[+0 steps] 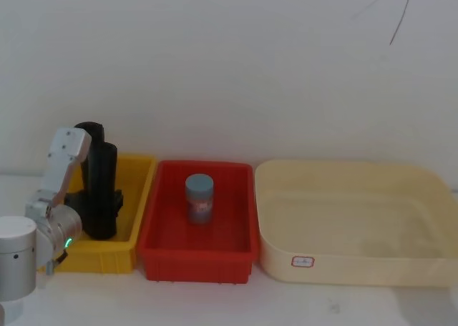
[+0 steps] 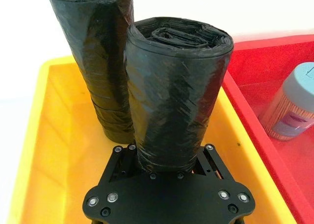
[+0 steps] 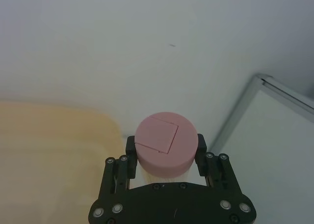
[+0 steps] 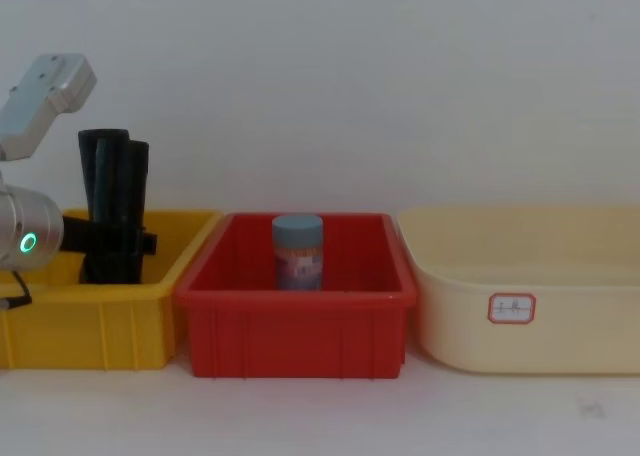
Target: Pick up the garbage bag with the one hand and transfer it to the other hand.
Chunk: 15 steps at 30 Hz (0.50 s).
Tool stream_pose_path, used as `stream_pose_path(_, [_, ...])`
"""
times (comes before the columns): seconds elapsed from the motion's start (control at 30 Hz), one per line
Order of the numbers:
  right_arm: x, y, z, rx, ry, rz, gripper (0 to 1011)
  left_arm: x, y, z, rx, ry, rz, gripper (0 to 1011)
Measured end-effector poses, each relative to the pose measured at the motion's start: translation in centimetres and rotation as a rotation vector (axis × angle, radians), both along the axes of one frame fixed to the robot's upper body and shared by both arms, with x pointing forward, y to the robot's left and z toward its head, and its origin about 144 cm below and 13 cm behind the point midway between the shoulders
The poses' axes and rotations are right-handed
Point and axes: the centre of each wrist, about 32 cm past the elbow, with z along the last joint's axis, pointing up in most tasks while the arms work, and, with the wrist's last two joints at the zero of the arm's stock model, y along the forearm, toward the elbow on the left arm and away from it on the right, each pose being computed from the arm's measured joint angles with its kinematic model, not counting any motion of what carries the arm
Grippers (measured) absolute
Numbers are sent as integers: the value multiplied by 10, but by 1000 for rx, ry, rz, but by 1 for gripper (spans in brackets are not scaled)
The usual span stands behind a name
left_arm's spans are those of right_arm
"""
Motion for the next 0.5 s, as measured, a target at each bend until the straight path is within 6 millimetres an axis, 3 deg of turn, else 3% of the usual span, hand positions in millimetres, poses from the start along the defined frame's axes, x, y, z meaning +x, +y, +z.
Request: stream_pose_path(0.5, [24, -10, 13, 84, -18, 163, 664, 0, 0, 0, 0, 0, 0, 421])
